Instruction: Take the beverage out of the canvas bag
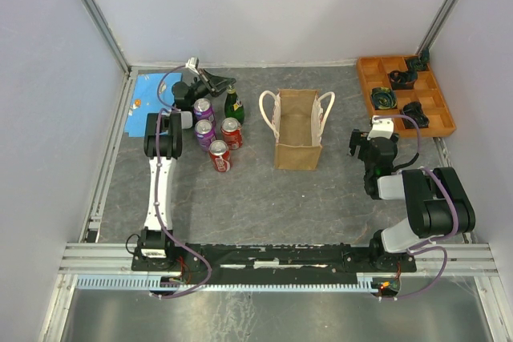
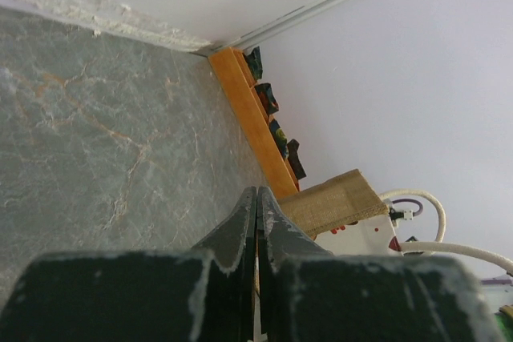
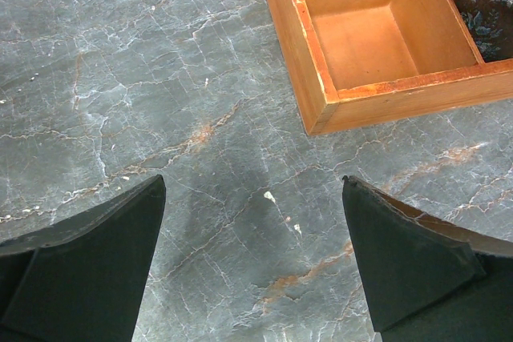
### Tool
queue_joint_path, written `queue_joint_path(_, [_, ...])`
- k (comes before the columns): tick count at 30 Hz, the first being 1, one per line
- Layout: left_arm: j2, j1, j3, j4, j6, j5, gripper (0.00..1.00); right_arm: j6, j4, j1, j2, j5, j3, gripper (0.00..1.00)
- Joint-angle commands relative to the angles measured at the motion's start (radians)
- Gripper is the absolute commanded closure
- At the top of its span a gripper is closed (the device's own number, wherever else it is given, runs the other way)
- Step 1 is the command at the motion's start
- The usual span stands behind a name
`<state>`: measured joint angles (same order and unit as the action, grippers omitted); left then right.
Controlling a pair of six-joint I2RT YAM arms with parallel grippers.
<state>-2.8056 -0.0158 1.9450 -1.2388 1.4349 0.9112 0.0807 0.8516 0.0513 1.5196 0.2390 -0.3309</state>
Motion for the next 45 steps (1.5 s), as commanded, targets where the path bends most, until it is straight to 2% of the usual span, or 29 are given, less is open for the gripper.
queue_joint_path(1, [-0.026, -0.009, 0.043, -0.008, 0.065, 0.053, 0.97, -0.005, 0.024, -0.003, -0.01, -0.007, -0.028, 0.01])
queue_joint_path(13, [-0.033, -0.077, 0.033, -0.008, 0.056, 0.169, 0.97, -0.004, 0.024, -0.003, -0.01, -0.007, -0.027, 0.01])
queue_joint_path(19, [-0.036, -0.113, 0.039, 0.004, 0.054, 0.194, 0.97, -0.005, 0.024, -0.002, -0.009, -0.007, -0.028, 0.01])
queue_joint_path(25, [-0.018, -0.134, -0.023, -0.001, 0.044, 0.197, 0.97, -0.005, 0.024, -0.003, -0.01, -0.007, -0.028, 0.01])
queue_joint_path(37, [-0.006, -0.19, -0.136, -0.181, 0.123, 0.241, 0.97, -0.004, 0.024, -0.003, -0.009, -0.007, -0.027, 0.01])
queue_joint_path(45, [0.023, -0.239, -0.194, -0.194, 0.098, 0.285, 0.97, -0.005, 0.024, -0.002, -0.009, -0.007, -0.028, 0.01])
